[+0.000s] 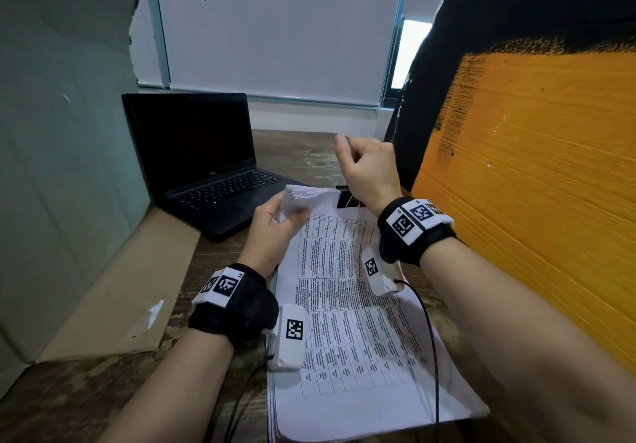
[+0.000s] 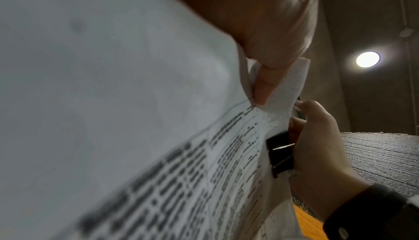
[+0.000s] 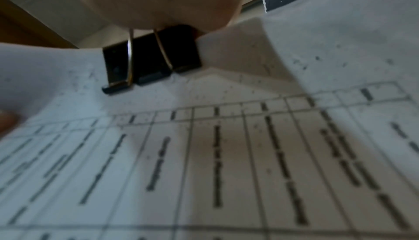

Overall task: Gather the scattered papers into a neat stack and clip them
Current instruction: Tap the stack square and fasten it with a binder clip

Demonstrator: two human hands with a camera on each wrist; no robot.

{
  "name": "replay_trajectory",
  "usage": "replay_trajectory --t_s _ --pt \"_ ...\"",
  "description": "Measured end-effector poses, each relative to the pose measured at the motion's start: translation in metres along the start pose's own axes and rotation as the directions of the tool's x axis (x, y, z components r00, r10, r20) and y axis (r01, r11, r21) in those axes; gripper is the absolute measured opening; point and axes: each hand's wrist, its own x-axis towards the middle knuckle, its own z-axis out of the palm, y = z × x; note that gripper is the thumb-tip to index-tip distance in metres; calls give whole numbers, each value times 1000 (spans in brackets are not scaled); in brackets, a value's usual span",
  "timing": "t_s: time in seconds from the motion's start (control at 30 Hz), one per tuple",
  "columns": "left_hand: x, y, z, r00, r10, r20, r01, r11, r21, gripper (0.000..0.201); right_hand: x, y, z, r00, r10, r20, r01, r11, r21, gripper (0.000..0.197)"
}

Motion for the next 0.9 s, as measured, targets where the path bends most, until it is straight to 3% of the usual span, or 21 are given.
replay_trajectory --t_s 0.1,0.23,0.43,0.6,0.77,0.9 --pt "0 0 0 1000 11 -9 -11 999 35 24 3 -2 -6 993 44 113 -33 994 -101 55" --pt "0 0 -2 996 80 -36 -78 994 74 26 9 -8 -16 960 -45 276 113 965 -237 54" --pt "-1 2 0 992 107 -74 -99 990 96 25 7 -9 -14 956 -136 259 214 929 -302 55" --pt "1 0 0 985 114 -128 -97 987 128 18 9 -11 -7 984 -1 179 33 984 -173 60" --pt "1 3 1 988 98 -119 -87 991 99 20 13 -13 -8 944 -33 329 91 982 -163 61" --pt "0 1 2 989 96 -112 -83 990 113 18 13 -7 -16 909 -88 407 190 957 -219 49"
